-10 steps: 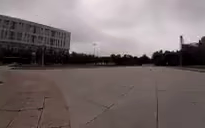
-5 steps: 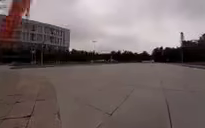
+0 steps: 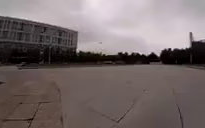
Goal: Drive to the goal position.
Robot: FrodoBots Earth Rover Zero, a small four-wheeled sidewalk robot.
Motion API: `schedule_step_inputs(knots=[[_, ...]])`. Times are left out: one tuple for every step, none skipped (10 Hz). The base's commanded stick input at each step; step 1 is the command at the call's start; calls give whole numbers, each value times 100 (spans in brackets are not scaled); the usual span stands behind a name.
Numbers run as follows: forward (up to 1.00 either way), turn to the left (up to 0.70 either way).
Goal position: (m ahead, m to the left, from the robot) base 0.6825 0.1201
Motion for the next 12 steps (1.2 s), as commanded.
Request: schedule_step_inputs(knots=[[70, 35], [70, 35], [70, 35], [70, 35], [70, 35], [70, 35], [70, 35], [70, 35], [70, 35], [70, 35], [70, 35], [70, 35]])
